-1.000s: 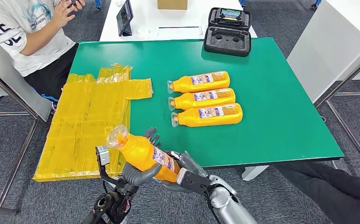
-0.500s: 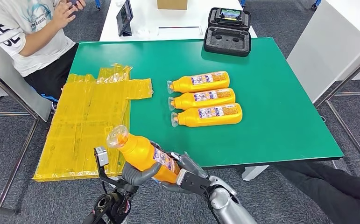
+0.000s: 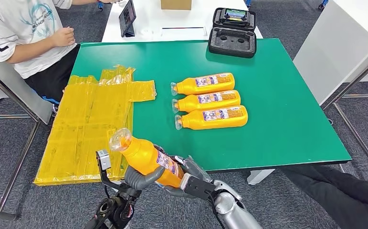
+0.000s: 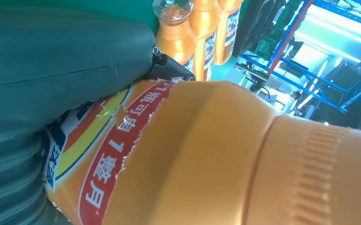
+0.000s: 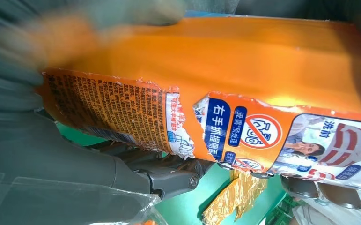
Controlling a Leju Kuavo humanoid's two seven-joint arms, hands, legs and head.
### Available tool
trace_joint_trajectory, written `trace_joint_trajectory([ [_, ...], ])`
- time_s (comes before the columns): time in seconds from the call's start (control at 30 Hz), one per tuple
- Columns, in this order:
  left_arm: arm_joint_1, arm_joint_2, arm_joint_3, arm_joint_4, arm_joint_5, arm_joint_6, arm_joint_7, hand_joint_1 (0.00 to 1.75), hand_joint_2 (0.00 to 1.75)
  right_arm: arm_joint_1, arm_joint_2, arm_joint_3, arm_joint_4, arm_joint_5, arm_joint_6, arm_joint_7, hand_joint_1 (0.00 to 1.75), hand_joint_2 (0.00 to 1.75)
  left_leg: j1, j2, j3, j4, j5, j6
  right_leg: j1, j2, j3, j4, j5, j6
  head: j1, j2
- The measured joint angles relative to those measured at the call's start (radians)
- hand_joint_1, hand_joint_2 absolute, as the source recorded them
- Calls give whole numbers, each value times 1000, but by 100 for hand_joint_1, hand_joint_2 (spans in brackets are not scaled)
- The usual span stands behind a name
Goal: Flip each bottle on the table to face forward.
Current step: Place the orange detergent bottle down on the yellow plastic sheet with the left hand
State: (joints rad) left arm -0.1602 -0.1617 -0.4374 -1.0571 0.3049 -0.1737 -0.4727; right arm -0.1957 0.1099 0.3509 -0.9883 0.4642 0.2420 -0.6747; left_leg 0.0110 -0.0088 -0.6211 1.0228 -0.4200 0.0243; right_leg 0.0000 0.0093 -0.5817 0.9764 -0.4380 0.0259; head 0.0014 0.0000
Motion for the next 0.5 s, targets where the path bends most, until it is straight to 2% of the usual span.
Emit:
trace_joint_trajectory([
  [0.1, 0, 0, -1, 0, 2, 13, -2, 175, 175, 3, 0, 0, -4, 1, -2, 2, 173, 175, 0, 0, 0, 0, 0, 0, 0, 0, 0, 0, 0, 0, 0, 0],
  [0.13, 0, 0, -1, 0, 3, 15, -2, 175, 175, 4, 0, 0, -5, 1, -3, 3, 136, 175, 0, 0, 0, 0, 0, 0, 0, 0, 0, 0, 0, 0, 0, 0],
  [0.2, 0, 0, -2, 0, 6, 17, -3, 175, 175, 6, 0, 0, -9, 2, -3, 5, 48, 175, 0, 0, 0, 0, 0, 0, 0, 0, 0, 0, 0, 0, 0, 0],
  [0.23, 0, 0, -3, 0, 8, 20, -3, 175, 175, 8, 0, 1, -11, 4, -4, 8, 6, 131, 0, 0, 0, 0, 0, 0, 0, 0, 0, 0, 0, 0, 0, 0],
  [0.27, 0, 0, -3, -2, 9, 24, -4, 175, 175, 12, 0, 1, -13, 4, -7, 11, 0, 87, 0, 0, 0, 0, 0, 0, 0, 0, 0, 0, 0, 0, 0, 0],
  [0.33, 0, 0, -5, -5, 11, 36, -4, 175, 175, 21, 0, 2, -20, 1, -21, 20, 0, 0, 0, 0, 0, 0, 0, 0, 0, 0, 0, 0, 0, 0, 0, 0],
  [0.5, -4, 4, -2, -27, -6, 123, -13, 175, 175, 53, 2, -6, -72, -65, -47, 55, 0, 0, 0, 0, 0, 0, 0, 0, 0, 0, 0, 0, 0, 0, 0, 0],
])
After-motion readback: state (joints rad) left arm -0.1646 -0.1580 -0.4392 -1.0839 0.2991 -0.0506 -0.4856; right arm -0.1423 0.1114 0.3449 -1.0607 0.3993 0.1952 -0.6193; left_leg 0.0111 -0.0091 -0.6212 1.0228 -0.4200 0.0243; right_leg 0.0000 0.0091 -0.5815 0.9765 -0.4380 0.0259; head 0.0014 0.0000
